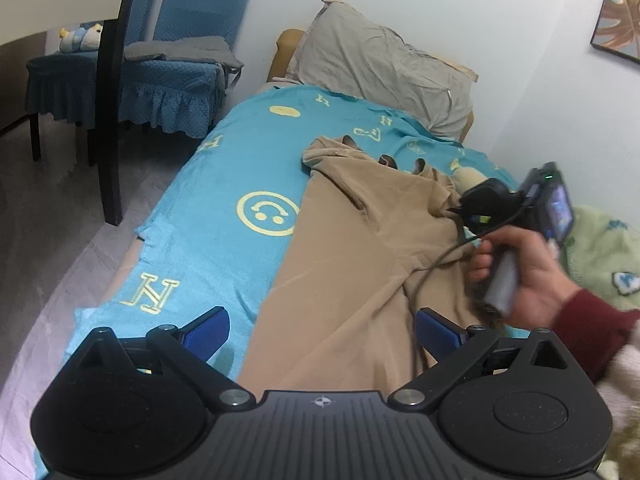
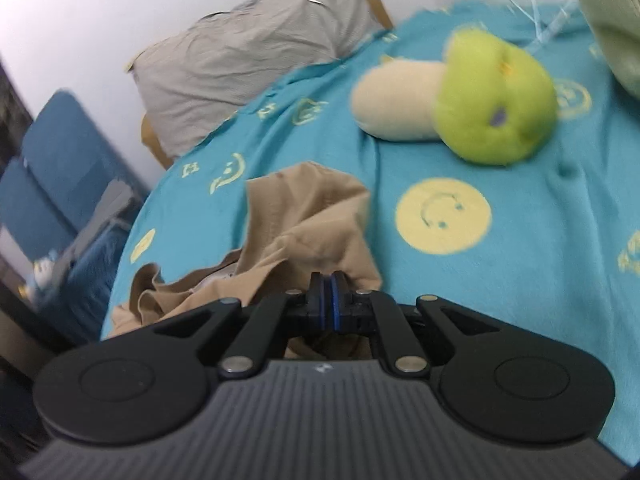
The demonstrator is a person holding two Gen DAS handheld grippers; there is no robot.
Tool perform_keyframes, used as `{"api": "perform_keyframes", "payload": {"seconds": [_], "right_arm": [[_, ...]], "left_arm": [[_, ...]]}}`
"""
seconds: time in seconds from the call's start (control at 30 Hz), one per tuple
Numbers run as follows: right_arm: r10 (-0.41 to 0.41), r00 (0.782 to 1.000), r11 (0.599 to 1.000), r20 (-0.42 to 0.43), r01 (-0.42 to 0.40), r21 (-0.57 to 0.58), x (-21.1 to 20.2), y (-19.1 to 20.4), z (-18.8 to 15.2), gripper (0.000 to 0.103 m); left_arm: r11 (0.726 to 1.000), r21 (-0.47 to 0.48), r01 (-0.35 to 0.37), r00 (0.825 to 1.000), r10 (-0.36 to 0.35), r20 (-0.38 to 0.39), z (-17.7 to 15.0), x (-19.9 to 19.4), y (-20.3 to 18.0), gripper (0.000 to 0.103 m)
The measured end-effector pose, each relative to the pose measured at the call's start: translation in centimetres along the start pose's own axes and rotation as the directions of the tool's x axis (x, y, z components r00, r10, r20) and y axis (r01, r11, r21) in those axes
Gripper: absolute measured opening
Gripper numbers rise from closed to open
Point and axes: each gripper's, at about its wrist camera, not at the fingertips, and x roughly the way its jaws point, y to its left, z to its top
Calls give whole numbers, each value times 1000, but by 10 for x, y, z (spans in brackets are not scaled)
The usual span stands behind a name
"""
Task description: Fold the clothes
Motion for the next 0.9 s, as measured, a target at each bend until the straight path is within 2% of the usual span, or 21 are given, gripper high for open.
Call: {"api": "perform_keyframes", "payload": {"seconds": [0.07, 0.1, 0.13, 0.2, 0.37, 0.5, 0.57, 0.67, 0.77, 0.9], "right_arm": [[4, 1000, 1000, -29, -4, -8, -14, 1, -2, 14], [2, 999, 1000, -40, -3, -28, -24, 3, -4, 33], [8, 999, 999, -43, -10, -44, -41, 6, -7, 63], [26, 999, 997, -44, -29, -73, -81, 11, -13, 89], [70, 996, 986, -48, -76, -145, -179, 25, -28, 90], [105, 993, 973, -54, -114, -202, -257, 37, -40, 90], [122, 991, 964, -58, -132, -231, -296, 42, -47, 90], [165, 984, 962, -70, -176, -210, -339, 18, -72, 90], [209, 974, 958, -82, -221, -183, -380, -9, -98, 90], [153, 982, 969, -112, -171, -178, -393, -32, -117, 89]], "left_arm": [[1000, 4, -5, 1000, 5, 17, 3, -2, 0, 100], [1000, 9, -9, 1000, 9, 28, 4, -4, 0, 100], [1000, 13, -14, 999, 13, 37, 5, -6, -1, 100], [999, 32, -16, 998, 14, 61, 5, -14, -3, 100], [995, 100, -28, 993, 16, 114, 2, -37, -15, 100], [993, 114, -6, 995, -5, 100, -5, -51, -22, 100], [996, 71, 44, 998, -47, 39, -8, -52, -18, 100], [999, -8, 53, 997, -54, -48, -14, -52, -8, 99], [1000, -21, 12, 996, -13, -87, -20, -56, 0, 99], [994, -103, -45, 988, 30, -150, -20, -58, 22, 99]]}}
